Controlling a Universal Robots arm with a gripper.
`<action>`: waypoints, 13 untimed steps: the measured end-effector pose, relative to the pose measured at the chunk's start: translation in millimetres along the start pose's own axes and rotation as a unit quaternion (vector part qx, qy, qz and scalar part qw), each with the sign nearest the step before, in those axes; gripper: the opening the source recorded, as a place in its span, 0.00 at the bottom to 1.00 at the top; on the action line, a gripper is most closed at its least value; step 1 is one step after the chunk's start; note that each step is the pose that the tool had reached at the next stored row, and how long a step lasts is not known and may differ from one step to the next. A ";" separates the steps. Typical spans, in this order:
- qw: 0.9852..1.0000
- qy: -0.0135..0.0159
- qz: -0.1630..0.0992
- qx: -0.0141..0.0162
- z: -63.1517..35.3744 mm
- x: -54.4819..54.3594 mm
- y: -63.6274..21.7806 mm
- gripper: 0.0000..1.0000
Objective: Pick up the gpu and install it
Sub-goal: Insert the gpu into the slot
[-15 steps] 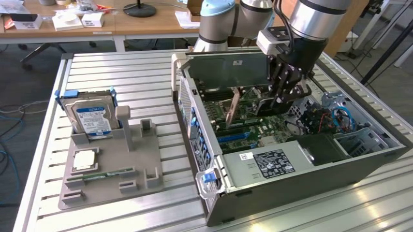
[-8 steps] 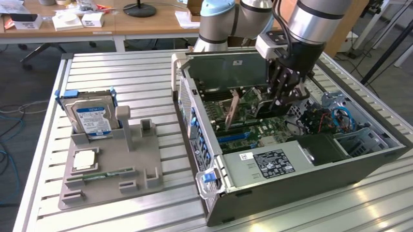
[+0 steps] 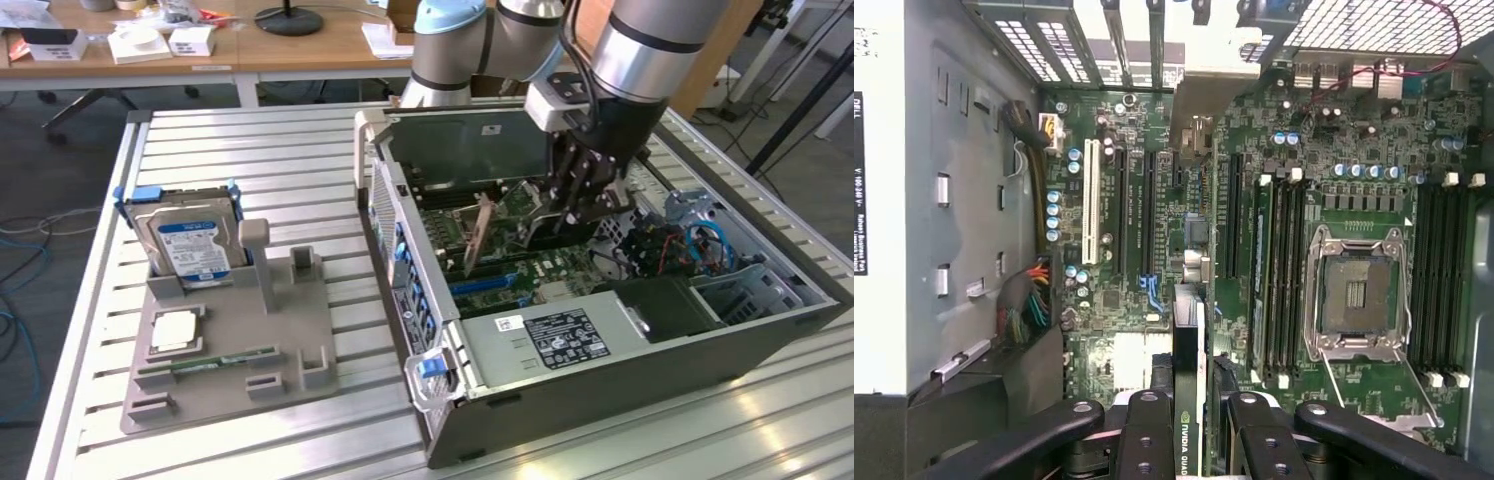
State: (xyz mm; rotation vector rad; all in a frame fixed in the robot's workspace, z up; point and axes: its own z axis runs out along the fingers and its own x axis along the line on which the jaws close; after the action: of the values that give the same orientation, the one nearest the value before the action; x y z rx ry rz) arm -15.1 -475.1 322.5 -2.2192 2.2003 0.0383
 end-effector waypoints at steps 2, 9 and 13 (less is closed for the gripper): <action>1.000 0.000 0.000 0.000 1.6 0.1 0.0 0.26; 1.000 0.000 0.000 0.000 2.2 0.1 0.0 0.26; 1.000 0.000 0.000 0.000 2.2 0.1 0.5 0.26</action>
State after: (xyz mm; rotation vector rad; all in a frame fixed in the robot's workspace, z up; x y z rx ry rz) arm -15.6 -475.1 320.3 -2.2189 2.2007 0.0381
